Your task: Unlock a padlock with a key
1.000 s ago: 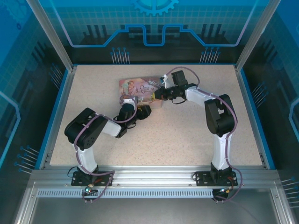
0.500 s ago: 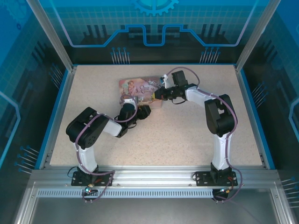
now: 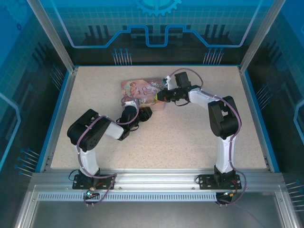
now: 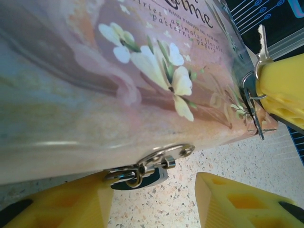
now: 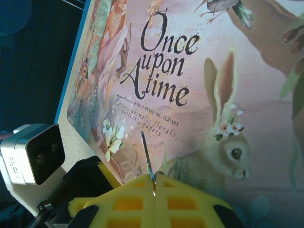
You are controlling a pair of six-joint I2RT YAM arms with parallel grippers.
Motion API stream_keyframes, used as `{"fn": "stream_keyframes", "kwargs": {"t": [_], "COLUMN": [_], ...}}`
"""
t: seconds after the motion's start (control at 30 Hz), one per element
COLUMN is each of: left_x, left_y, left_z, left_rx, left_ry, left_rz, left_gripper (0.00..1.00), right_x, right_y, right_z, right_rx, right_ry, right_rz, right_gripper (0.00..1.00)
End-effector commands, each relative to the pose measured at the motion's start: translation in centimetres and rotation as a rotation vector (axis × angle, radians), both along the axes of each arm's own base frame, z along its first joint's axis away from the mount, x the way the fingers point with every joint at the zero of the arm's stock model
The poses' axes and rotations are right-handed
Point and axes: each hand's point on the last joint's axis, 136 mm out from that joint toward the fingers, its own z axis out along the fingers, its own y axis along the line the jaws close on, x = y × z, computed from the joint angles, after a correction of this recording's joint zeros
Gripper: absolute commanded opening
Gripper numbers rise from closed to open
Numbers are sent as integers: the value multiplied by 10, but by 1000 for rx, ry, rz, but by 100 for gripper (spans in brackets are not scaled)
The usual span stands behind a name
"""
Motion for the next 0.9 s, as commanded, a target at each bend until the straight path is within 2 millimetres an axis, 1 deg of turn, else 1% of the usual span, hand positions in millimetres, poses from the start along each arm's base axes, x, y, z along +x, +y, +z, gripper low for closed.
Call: {"fn": "stream_keyframes", "kwargs": {"t": [0.0,0.2,0.27,0.37,0.47,0.57,0.67,0.73,0.8,0.87], "left_x": [4,4,3,2,0,-2,-3,-5,-6,-7], "left_y": [-14,-12,-11,-8,-7,-5,-3,-2,0,-1], "left_z": [40,35,34,37,41,46,53,55,58,61], "left_rx": [-76,-61,-58,-50,-50,-60,-73,-80,-90,-93], "left_ry": [-126,-109,-105,-105,-100,-94,-87,-75,-65,-62], "left_rz": [-25,-17,-12,-3,4,11,25,33,41,41], "left_gripper": [44,30,27,27,26,26,25,25,24,24], "right_x": [-28,-29,-29,-28,-25,-23,-28,-35,-47,-60], "right_y": [-28,-26,-27,-27,-26,-26,-31,-34,-38,-45], "right_z": [-74,-73,-72,-66,-50,-26,-5,7,12,9], "right_rx": [-148,-142,-140,-135,-118,-93,-85,-78,-80,-106], "right_ry": [223,220,214,180,110,19,-57,-92,-115,-115], "right_rz": [-59,-57,-56,-54,-42,-36,-32,-30,-18,-13], "right_gripper": [0,0,0,0,0,0,0,0,0,0]}}
